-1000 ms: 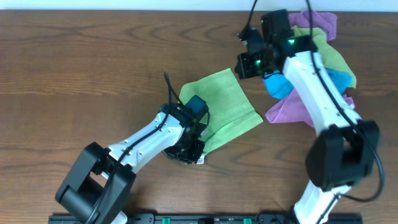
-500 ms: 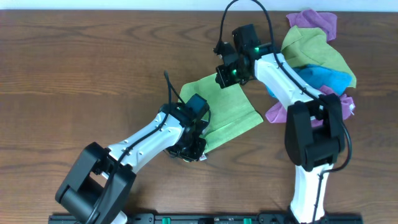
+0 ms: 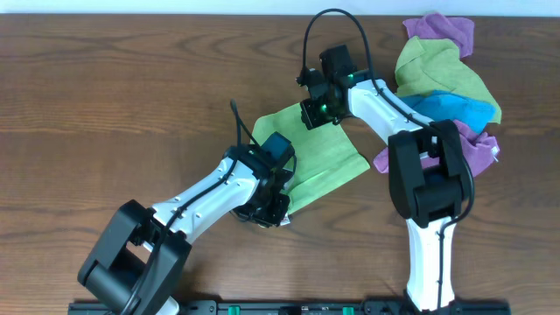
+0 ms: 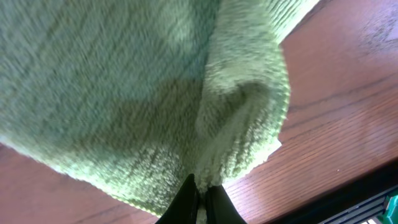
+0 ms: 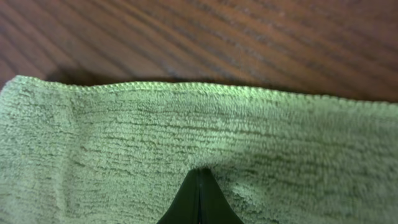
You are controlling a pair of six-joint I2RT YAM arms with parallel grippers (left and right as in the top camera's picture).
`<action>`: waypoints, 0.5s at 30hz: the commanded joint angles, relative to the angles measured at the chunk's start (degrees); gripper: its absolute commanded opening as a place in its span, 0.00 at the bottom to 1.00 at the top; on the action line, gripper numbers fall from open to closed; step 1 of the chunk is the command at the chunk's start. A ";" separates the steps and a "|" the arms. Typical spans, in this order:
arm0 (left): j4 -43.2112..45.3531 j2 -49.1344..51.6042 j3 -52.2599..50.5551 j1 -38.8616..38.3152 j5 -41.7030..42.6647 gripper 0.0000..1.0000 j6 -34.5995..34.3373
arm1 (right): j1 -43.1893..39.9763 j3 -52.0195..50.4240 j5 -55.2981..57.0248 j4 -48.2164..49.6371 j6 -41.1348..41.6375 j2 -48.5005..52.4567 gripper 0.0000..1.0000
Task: Fold the cloth
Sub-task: 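Grasp the far edge of the green cloth with the right gripper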
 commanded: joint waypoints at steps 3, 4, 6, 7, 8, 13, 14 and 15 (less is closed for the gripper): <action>-2.43 -0.87 0.55 -0.02 -0.92 0.06 -0.17 | 0.13 -0.04 12.72 0.66 3.74 2.58 0.01; -2.99 -0.87 0.50 -0.02 -1.07 0.06 -0.20 | -0.09 -0.04 13.97 0.72 4.48 2.60 0.01; -4.04 -0.87 0.46 -0.02 -1.09 0.06 -0.20 | -0.70 -0.04 15.43 0.92 5.99 2.64 0.01; -4.68 -0.87 0.46 -0.02 -1.09 0.06 -0.17 | -1.14 -0.04 15.41 1.16 6.69 2.62 0.01; -5.75 -0.87 0.46 -0.02 -1.09 0.06 -0.20 | -1.88 -0.04 15.41 1.38 7.85 2.64 0.01; -9.79 -0.87 0.46 -0.02 -1.29 0.06 -0.17 | -3.23 -0.04 15.08 1.40 9.05 2.62 0.01; -10.40 -0.87 0.46 -0.02 -1.40 0.06 -0.17 | -3.28 -0.04 15.04 1.40 9.05 2.64 0.01; -10.71 -0.87 0.46 -0.02 -1.51 0.09 -0.20 | -3.28 -0.04 14.86 1.40 9.05 2.62 0.01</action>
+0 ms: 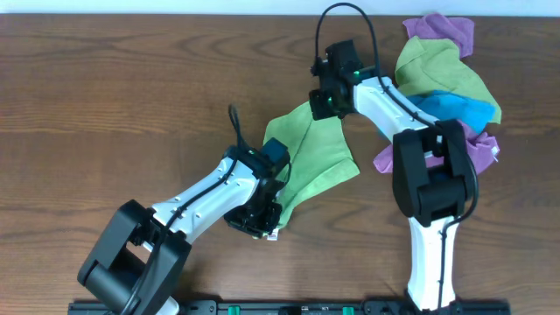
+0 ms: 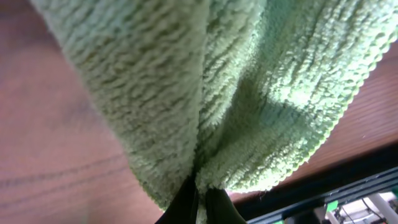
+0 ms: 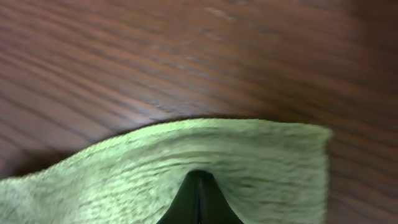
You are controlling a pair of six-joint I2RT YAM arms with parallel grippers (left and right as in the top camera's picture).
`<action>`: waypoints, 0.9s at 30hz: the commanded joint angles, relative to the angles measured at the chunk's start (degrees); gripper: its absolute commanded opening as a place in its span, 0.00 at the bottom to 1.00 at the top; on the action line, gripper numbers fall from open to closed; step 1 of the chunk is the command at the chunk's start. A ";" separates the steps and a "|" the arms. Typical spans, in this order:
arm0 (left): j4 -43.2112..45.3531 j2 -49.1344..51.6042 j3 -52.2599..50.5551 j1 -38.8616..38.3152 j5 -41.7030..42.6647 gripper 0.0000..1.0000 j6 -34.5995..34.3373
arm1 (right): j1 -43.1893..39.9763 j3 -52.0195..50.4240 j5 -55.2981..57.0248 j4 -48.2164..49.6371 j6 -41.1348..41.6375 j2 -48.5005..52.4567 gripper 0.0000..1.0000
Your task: Fold the cloth
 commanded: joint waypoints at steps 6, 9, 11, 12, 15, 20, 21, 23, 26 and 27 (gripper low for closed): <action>-1.64 -0.87 0.46 -0.02 -0.76 0.45 -0.33 | -1.42 -0.72 5.51 0.02 1.40 2.62 0.01; -0.57 -0.87 0.48 0.09 -0.79 0.43 -0.33 | -1.42 -0.72 5.11 0.04 1.40 2.62 0.01; 0.42 -0.87 0.57 0.44 -1.31 0.41 -0.33 | -1.42 -0.72 4.20 0.13 1.40 2.62 0.01; 1.11 -0.87 0.70 0.76 -2.40 0.40 -0.76 | -1.44 -0.68 3.67 0.22 1.40 2.62 0.01; 2.19 -0.92 2.32 2.40 -4.44 0.39 -2.01 | -1.49 0.46 2.01 -0.31 1.42 2.62 0.01; 2.23 -0.98 8.70 6.16 -5.49 0.41 -1.75 | -1.49 4.09 1.84 -2.91 1.38 2.12 0.01; 2.43 -0.98 10.38 7.10 -5.70 0.43 -1.53 | -1.49 5.20 1.86 -3.89 1.31 2.08 0.01; 3.23 -0.98 13.03 8.74 -7.17 0.45 -1.57 | -1.49 7.48 1.88 -6.16 0.92 2.01 0.01; 8.59 -0.94 14.16 11.28 -8.39 0.61 -2.25 | -1.49 11.23 1.88 -10.29 -0.20 1.97 0.01; 10.12 -0.79 14.14 11.85 -8.39 0.63 -2.82 | -1.49 12.31 1.88 -11.63 -0.48 1.97 0.01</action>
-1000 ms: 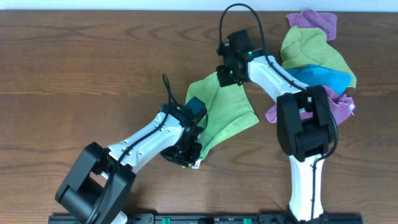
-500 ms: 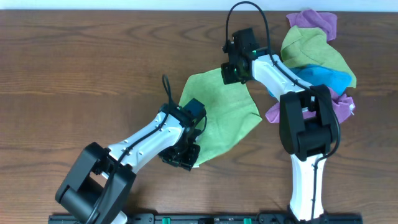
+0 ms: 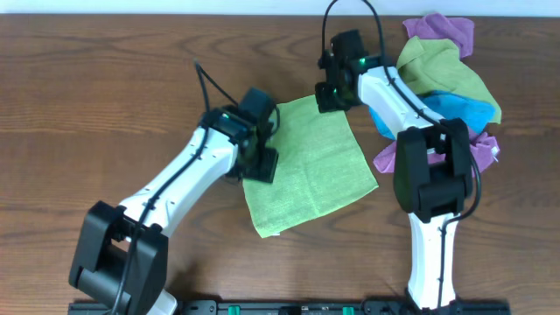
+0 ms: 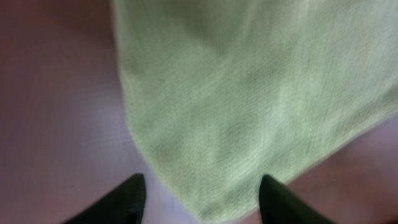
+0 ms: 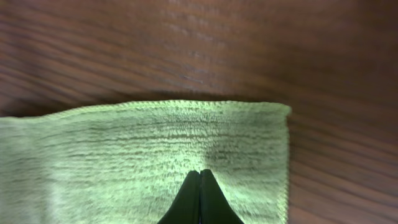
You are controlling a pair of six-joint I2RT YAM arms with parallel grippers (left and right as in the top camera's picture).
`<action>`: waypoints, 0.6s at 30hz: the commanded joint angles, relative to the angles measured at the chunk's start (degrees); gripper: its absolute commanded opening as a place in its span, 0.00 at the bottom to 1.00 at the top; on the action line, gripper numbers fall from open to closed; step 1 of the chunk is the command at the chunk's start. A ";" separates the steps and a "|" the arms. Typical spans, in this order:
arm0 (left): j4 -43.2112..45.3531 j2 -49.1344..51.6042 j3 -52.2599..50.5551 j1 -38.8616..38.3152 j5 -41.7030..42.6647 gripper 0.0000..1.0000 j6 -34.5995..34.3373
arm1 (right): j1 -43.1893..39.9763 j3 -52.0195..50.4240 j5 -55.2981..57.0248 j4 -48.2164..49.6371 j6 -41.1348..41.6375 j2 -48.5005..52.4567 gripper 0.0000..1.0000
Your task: Fold the cloth
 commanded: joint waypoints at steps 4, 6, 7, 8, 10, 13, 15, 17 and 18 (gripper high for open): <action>6.71 0.04 0.81 3.54 -1.88 0.64 -2.84 | -0.35 7.45 0.35 -7.21 -2.38 0.57 0.01; 8.04 0.55 0.81 4.83 -1.79 0.64 -4.02 | -0.35 9.77 0.35 -11.04 -3.48 0.17 0.01; 8.17 1.01 0.79 5.84 -1.55 0.67 -5.22 | -0.35 10.84 0.35 -13.22 -4.26 -0.35 0.01; 8.15 1.36 0.66 6.51 -1.03 0.69 -5.66 | -0.35 11.56 0.35 -14.82 -4.94 -0.92 0.01; 8.61 2.54 -0.48 8.74 5.09 0.72 -6.01 | -0.35 12.50 0.35 -17.94 -6.80 -3.17 0.01; 11.13 3.93 -3.32 12.48 16.41 0.74 -5.97 | -0.35 12.50 0.35 -20.79 -8.26 -8.41 0.01; 11.10 3.78 -4.04 14.16 20.31 0.87 -4.48 | 0.02 12.50 0.37 -23.85 -9.22 -12.33 0.18; 10.05 3.56 -4.04 14.56 22.29 0.91 -2.89 | 0.90 12.44 0.55 -28.15 -10.49 -15.96 0.36; 10.03 3.56 -4.07 14.56 23.37 0.91 -2.43 | 1.14 12.22 0.55 -29.40 -10.47 -17.22 0.35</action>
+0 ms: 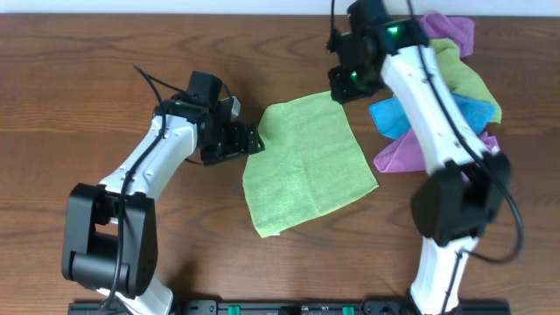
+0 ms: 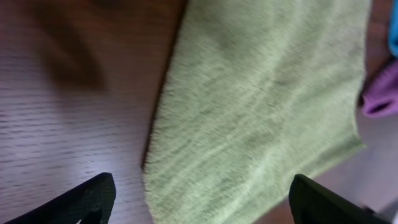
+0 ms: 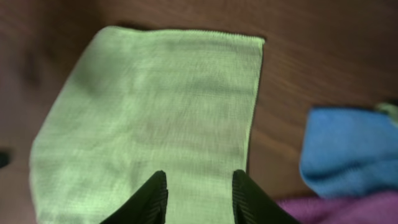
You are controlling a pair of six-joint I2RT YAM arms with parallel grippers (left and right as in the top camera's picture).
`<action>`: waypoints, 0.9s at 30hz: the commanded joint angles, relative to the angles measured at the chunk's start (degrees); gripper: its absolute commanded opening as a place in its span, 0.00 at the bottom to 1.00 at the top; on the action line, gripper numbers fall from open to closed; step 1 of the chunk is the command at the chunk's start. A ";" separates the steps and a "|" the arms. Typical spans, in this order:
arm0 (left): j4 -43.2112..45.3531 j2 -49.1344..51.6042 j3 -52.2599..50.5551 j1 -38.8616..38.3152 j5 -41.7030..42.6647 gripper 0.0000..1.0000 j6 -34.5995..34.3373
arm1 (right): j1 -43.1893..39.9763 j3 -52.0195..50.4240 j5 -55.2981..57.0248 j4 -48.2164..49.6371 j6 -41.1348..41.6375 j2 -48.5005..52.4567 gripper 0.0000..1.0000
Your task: Fold the cloth
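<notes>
A light green cloth (image 1: 306,166) lies spread flat on the wooden table (image 1: 87,87), one layer, roughly square. My left gripper (image 1: 254,140) stands open just off the cloth's left edge, with the cloth (image 2: 261,106) below its wide-apart fingers (image 2: 87,199). My right gripper (image 1: 343,87) is open and raised over the cloth's far right corner; its fingers (image 3: 152,196) hover above the cloth (image 3: 155,118), holding nothing.
A heap of other cloths lies at the far right: a green one (image 1: 455,70), a blue one (image 1: 437,109) and purple ones (image 1: 402,157). The blue cloth (image 3: 348,149) also shows beside the right gripper. The table's front edge runs along the bottom.
The right gripper let go of the cloth's far right corner and rose above it. The left gripper, open before, drew back left of the cloth's edge. The cloth lies unchanged.
Both grippers were shut on the green cloth, the left near the front, the right at the far corner. The cloth was then lifted and stretched between them. Later it lay spread flat with the left gripper open; now both are open.
</notes>
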 commanded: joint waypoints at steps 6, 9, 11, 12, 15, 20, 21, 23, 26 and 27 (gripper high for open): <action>5.77 0.26 -0.07 0.13 11.34 0.89 1.99 | 1.14 -6.99 1.03 -0.24 -1.64 -8.41 0.02; 7.56 0.28 -0.07 -1.07 9.99 0.66 0.87 | 1.14 -9.31 1.01 -0.15 -0.90 -8.41 0.01; 7.26 0.31 -0.07 -2.95 5.62 0.24 0.87 | 1.14 -9.49 1.03 -0.15 -0.92 -8.48 0.01; 7.26 0.31 -0.07 -4.07 2.89 0.10 0.87 | 1.09 -9.49 1.05 0.04 -0.92 -8.87 0.01; 7.32 0.31 -0.04 -7.74 -6.56 0.06 0.85 | 0.39 -9.49 1.84 0.17 -0.92 -10.99 0.02; 7.74 0.98 -0.04 -15.21 -33.51 0.06 -0.90 | -4.17 -9.53 2.91 0.31 0.04 -19.71 0.01; 8.63 1.57 -0.04 -15.87 -34.91 0.06 -0.87 | -5.01 -9.60 2.71 0.26 0.20 -21.66 0.02; 10.95 3.39 -0.04 -16.13 -34.75 0.06 -0.87 | -5.62 -10.08 2.49 0.24 0.42 -25.53 0.01; 13.29 5.90 -0.04 -16.13 -33.35 0.06 -0.87 | -5.51 -11.13 2.49 0.26 0.42 -30.69 0.02; 13.88 6.45 -0.04 -16.13 -32.81 0.06 -0.90 | -5.51 -11.28 2.51 0.20 0.39 -31.91 0.02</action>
